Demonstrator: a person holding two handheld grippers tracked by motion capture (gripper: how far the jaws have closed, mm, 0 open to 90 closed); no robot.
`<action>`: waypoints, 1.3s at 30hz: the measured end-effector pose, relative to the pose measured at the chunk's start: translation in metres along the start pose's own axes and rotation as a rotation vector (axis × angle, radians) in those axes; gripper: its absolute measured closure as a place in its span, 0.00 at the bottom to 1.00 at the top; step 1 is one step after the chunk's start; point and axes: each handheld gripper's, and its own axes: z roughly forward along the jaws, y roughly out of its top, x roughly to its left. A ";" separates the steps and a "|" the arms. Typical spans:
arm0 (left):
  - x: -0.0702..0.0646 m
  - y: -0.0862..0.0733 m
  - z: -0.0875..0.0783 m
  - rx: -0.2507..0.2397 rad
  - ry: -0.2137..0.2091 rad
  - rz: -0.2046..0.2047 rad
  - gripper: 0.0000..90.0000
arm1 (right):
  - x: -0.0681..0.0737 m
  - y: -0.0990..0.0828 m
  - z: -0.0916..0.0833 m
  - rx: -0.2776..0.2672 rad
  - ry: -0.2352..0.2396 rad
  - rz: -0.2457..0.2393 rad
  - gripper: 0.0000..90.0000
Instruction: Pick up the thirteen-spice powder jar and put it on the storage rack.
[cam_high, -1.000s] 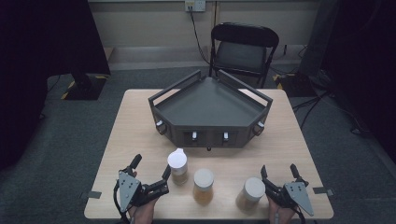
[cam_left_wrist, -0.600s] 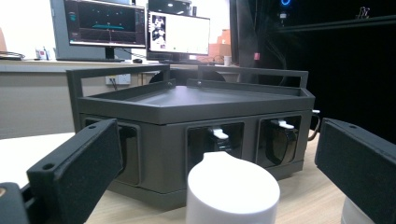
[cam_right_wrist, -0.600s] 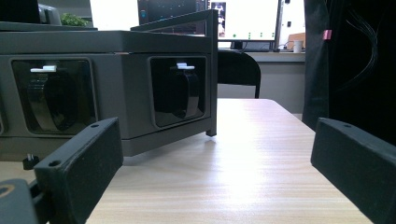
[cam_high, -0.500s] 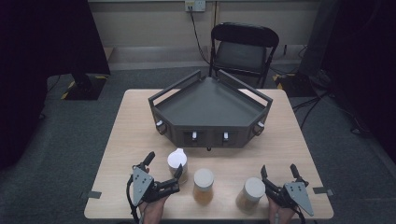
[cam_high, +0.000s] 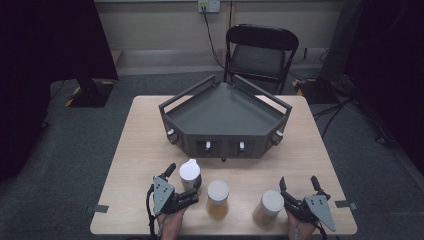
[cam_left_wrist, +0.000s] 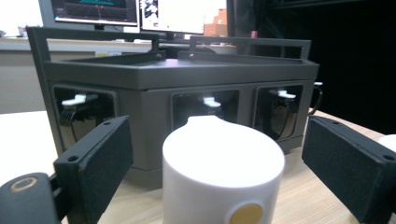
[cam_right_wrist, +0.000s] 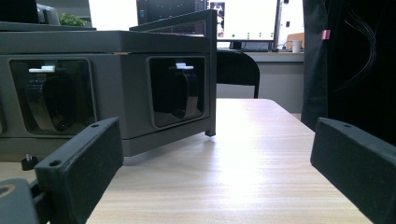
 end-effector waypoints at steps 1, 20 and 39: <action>0.000 0.000 0.001 0.005 -0.002 0.001 0.11 | 0.000 0.000 0.000 0.000 0.000 0.000 0.02; -0.002 -0.006 0.012 0.064 -0.002 0.029 0.24 | 0.000 0.000 0.000 0.000 0.000 0.000 0.02; -0.001 -0.014 0.017 0.086 -0.001 0.026 0.33 | 0.000 0.000 0.000 0.000 0.001 0.000 0.02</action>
